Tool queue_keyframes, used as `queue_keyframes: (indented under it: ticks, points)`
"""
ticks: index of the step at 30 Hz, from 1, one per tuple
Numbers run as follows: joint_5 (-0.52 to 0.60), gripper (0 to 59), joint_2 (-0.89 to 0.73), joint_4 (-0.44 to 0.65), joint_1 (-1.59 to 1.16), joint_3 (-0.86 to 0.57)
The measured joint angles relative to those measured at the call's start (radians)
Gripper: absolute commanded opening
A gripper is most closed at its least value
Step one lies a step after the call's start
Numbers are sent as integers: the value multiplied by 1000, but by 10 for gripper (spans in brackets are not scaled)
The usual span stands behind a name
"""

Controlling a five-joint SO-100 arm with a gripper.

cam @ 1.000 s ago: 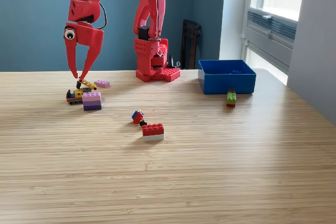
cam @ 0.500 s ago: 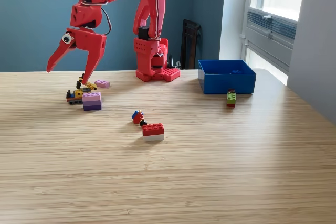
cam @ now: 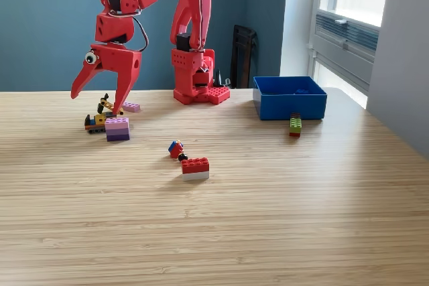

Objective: Grasp a lego block and put it in the bin.

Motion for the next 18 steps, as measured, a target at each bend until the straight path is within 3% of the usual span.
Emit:
queue_keyframes:
  ticks: [11, 18]
  points:
    - [15, 424, 0, -150, 0, 143]
    - [23, 349, 0, -163, 0, 169]
